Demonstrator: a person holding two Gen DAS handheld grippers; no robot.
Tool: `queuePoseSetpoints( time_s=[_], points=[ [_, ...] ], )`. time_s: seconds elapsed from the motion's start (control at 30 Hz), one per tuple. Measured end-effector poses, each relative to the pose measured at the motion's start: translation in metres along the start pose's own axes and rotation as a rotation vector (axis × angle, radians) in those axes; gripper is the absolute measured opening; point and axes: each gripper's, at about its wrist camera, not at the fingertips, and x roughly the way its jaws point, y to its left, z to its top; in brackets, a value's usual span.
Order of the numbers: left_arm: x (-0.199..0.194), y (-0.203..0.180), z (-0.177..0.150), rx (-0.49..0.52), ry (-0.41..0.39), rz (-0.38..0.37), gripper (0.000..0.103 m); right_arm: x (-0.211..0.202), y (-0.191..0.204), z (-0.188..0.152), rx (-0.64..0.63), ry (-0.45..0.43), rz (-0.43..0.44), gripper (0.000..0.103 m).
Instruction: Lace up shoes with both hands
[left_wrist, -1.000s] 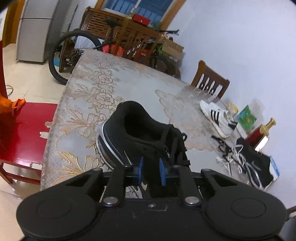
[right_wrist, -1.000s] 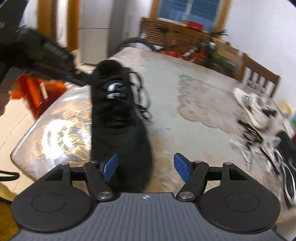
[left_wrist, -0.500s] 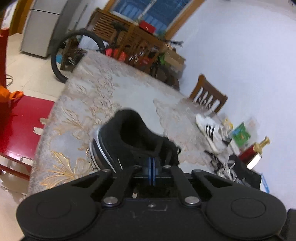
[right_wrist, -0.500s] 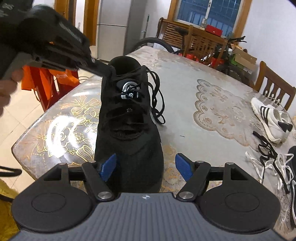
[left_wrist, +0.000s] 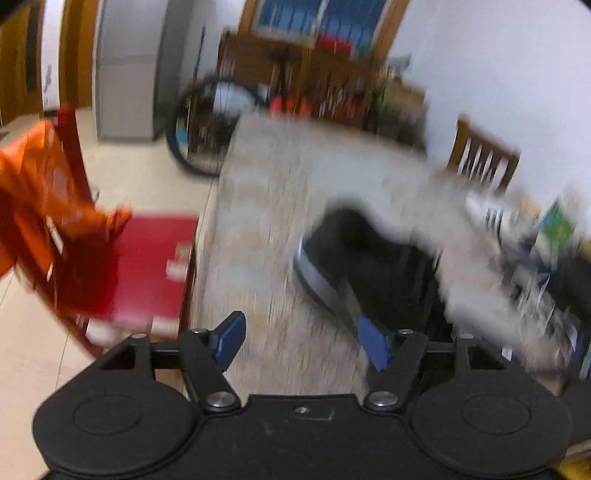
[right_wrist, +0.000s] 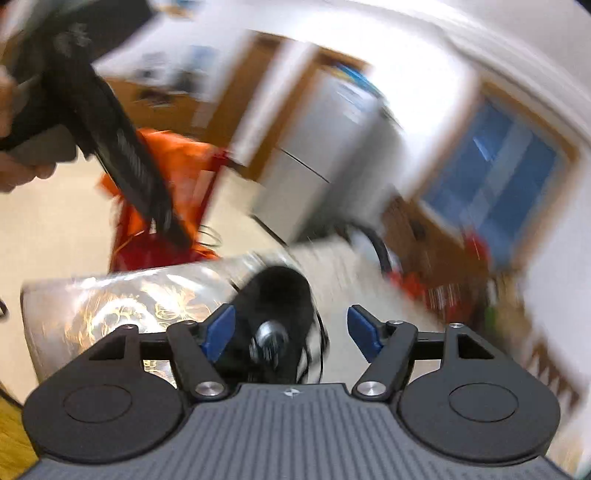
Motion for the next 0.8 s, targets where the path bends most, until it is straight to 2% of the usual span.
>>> queuePoseSetpoints(
  time_s=[0.03, 0.07, 0.23, 0.3, 0.37, 0.43, 0.5, 0.53, 0.57, 0.6, 0.67, 0.8],
  points=[
    [0.007, -0.002, -0.008, 0.009, 0.038, 0.015, 0.065, 0.007, 0.003, 0.0, -0.069, -0.025, 0.031, 0.055],
    [0.013, -0.006, -0.016, 0.022, 0.063, 0.021, 0.065, 0.014, 0.005, 0.0, -0.135, -0.047, 0.073, 0.046],
    [0.028, -0.029, -0.04, 0.045, 0.138, 0.035, 0.069, 0.047, 0.007, -0.005, -0.37, -0.121, 0.236, 0.039],
    [0.031, -0.039, -0.047, 0.045, 0.155, 0.042, 0.07, 0.057, 0.008, -0.009, -0.454, -0.127, 0.283, 0.024],
    [0.033, -0.042, -0.049, 0.014, 0.156, 0.042, 0.071, 0.062, 0.008, -0.016, -0.53, -0.146, 0.292, 0.019],
    [0.036, -0.045, -0.049, -0.01, 0.161, 0.044, 0.071, 0.064, 0.01, -0.022, -0.611, -0.178, 0.27, 0.01],
    [0.043, -0.045, -0.049, -0.033, 0.165, 0.047, 0.072, 0.065, 0.007, -0.02, -0.6, -0.171, 0.291, 0.001],
    [0.045, -0.044, -0.049, -0.045, 0.164, 0.046, 0.072, 0.066, 0.003, -0.015, -0.549, -0.154, 0.32, 0.001],
    [0.048, -0.044, -0.048, -0.055, 0.168, 0.051, 0.072, 0.066, -0.007, -0.003, -0.428, -0.128, 0.364, 0.001],
    [0.051, -0.045, -0.048, -0.063, 0.172, 0.056, 0.072, 0.066, -0.02, 0.008, -0.287, -0.103, 0.413, 0.001],
    [0.057, -0.047, -0.043, -0.053, 0.17, 0.072, 0.072, 0.065, -0.058, 0.031, 0.089, -0.072, 0.536, 0.001],
    [0.067, -0.05, -0.039, -0.025, 0.169, 0.098, 0.072, 0.056, -0.133, 0.052, 0.67, -0.155, 0.695, 0.002]
  ],
)
